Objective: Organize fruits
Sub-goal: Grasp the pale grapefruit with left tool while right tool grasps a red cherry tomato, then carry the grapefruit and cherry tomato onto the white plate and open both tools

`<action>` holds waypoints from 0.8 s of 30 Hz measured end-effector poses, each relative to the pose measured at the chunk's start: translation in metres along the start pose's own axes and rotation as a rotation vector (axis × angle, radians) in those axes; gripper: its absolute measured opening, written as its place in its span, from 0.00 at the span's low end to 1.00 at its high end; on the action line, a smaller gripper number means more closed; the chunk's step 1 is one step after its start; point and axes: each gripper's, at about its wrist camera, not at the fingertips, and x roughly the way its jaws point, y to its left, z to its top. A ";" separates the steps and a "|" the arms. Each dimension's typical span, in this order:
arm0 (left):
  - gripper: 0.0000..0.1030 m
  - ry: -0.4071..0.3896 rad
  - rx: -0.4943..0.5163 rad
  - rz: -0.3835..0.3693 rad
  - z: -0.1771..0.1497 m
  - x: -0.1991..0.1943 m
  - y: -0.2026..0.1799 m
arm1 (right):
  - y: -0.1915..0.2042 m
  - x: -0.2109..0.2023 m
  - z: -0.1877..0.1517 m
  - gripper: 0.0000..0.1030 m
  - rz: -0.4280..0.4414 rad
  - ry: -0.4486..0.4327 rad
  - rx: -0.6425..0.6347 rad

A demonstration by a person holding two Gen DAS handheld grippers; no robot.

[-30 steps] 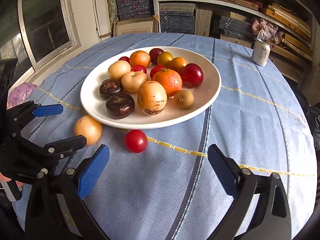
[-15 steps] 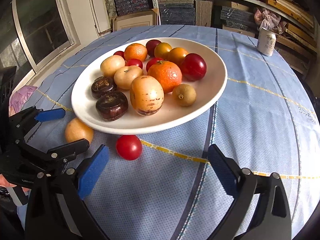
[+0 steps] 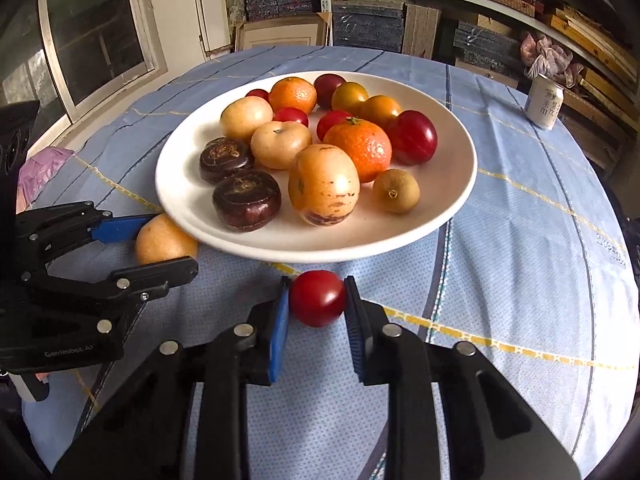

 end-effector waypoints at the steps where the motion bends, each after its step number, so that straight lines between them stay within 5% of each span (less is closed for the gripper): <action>1: 0.47 0.003 0.012 0.010 0.000 -0.001 -0.002 | 0.001 -0.003 -0.001 0.24 -0.003 -0.011 0.000; 6: 0.47 0.021 -0.015 -0.004 -0.001 -0.003 0.000 | 0.008 -0.023 -0.007 0.24 -0.042 -0.066 -0.016; 16: 0.47 -0.095 -0.039 -0.016 0.002 -0.052 0.004 | 0.019 -0.057 0.000 0.24 -0.062 -0.137 -0.028; 24: 0.47 -0.143 -0.037 0.053 0.036 -0.064 0.017 | 0.000 -0.084 0.037 0.25 -0.090 -0.240 0.001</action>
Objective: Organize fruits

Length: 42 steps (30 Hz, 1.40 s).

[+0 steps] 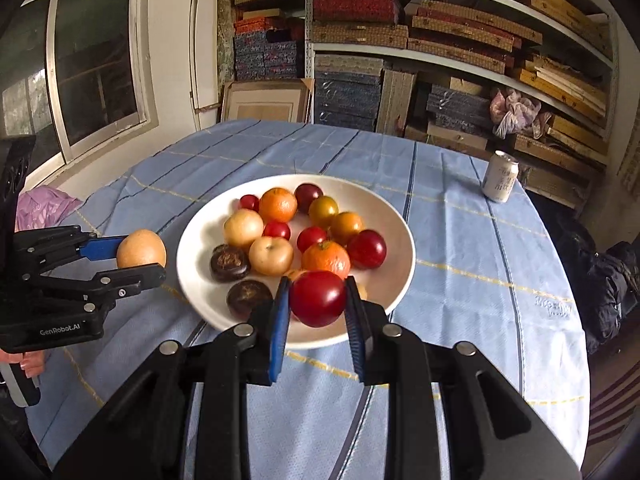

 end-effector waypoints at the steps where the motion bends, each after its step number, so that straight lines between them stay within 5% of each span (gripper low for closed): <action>1: 0.47 -0.011 -0.003 0.013 0.005 0.001 0.003 | -0.003 0.000 0.006 0.25 -0.003 -0.015 0.003; 14: 0.47 0.037 -0.001 0.096 0.052 0.055 0.041 | -0.033 0.084 0.060 0.25 -0.020 -0.034 0.035; 21: 0.46 0.032 0.026 0.074 0.054 0.062 0.036 | -0.051 0.143 0.070 0.25 -0.038 -0.010 0.081; 29: 0.44 0.094 0.001 0.060 0.047 0.082 0.038 | -0.048 0.142 0.063 0.25 -0.029 0.011 0.081; 30: 0.44 0.095 -0.009 0.060 0.046 0.085 0.039 | -0.046 0.139 0.062 0.28 -0.028 0.010 0.079; 31: 0.54 0.090 -0.014 0.058 0.046 0.085 0.039 | -0.045 0.136 0.062 0.53 -0.040 0.001 0.081; 32: 0.70 0.087 -0.018 0.058 0.047 0.086 0.040 | -0.046 0.133 0.062 0.87 -0.052 -0.014 0.092; 33: 0.94 0.078 -0.022 0.075 0.047 0.086 0.040 | -0.048 0.128 0.061 0.94 -0.051 -0.039 0.108; 42: 0.97 0.062 -0.003 0.118 0.047 0.082 0.034 | -0.050 0.110 0.063 0.94 -0.055 -0.063 0.121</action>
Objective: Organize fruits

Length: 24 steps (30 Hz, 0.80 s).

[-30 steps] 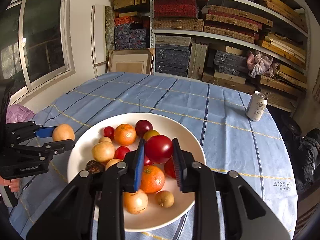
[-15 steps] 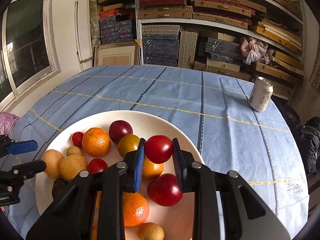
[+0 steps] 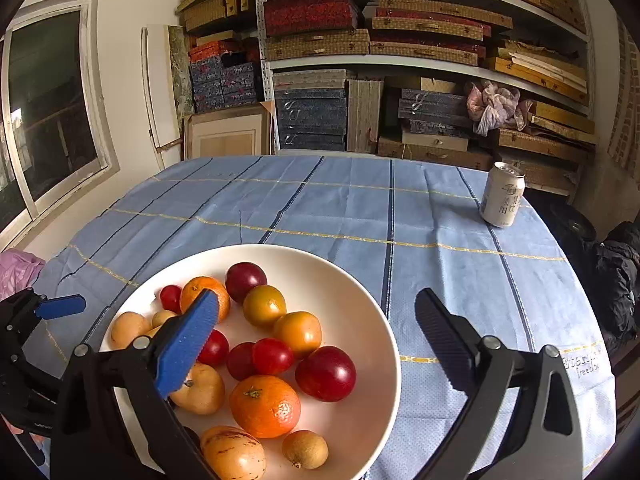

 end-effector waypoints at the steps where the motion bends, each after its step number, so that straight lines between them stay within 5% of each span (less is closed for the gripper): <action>1: 0.97 0.000 0.001 -0.002 0.000 0.000 0.000 | 0.002 -0.001 0.000 0.94 0.004 0.003 -0.006; 14: 0.97 -0.011 -0.094 0.119 -0.017 -0.028 -0.007 | 0.005 -0.072 -0.048 0.96 -0.142 0.067 0.043; 20: 0.97 -0.081 -0.129 0.045 -0.043 -0.057 -0.022 | -0.002 -0.099 -0.090 0.96 -0.115 0.064 0.161; 24: 0.97 -0.090 -0.089 0.063 -0.056 -0.070 -0.034 | 0.014 -0.105 -0.086 0.96 -0.157 0.042 0.071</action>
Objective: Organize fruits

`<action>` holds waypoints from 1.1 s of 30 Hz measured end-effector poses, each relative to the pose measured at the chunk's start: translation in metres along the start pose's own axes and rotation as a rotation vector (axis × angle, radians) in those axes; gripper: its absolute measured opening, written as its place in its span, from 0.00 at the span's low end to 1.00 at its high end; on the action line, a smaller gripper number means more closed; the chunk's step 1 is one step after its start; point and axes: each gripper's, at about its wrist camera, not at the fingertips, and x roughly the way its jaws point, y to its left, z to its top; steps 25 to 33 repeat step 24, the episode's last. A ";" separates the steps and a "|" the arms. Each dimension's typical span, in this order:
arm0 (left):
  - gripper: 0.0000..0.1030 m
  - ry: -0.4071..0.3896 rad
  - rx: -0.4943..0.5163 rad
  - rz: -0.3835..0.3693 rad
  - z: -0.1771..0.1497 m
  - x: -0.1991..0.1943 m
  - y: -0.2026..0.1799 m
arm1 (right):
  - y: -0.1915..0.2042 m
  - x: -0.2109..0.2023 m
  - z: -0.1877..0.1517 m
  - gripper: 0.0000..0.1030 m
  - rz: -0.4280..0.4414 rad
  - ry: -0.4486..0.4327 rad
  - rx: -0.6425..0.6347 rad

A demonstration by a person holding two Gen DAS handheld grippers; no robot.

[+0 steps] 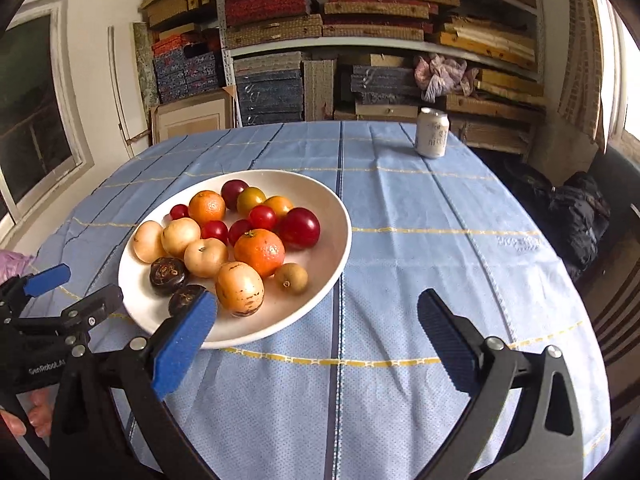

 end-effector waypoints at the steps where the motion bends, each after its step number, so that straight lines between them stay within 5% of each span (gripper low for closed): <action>1: 0.97 -0.028 0.011 0.025 -0.003 -0.006 -0.001 | 0.004 -0.003 -0.002 0.96 -0.008 -0.015 -0.021; 11: 0.97 -0.058 -0.072 -0.016 -0.006 -0.009 0.012 | 0.011 -0.004 -0.002 0.96 0.024 -0.012 -0.036; 22: 0.97 -0.062 0.001 0.050 -0.011 -0.005 0.000 | 0.005 -0.006 -0.004 0.96 0.002 -0.027 -0.018; 33: 0.97 -0.056 -0.011 0.031 -0.011 -0.005 0.003 | 0.006 -0.006 -0.004 0.96 0.005 -0.027 -0.018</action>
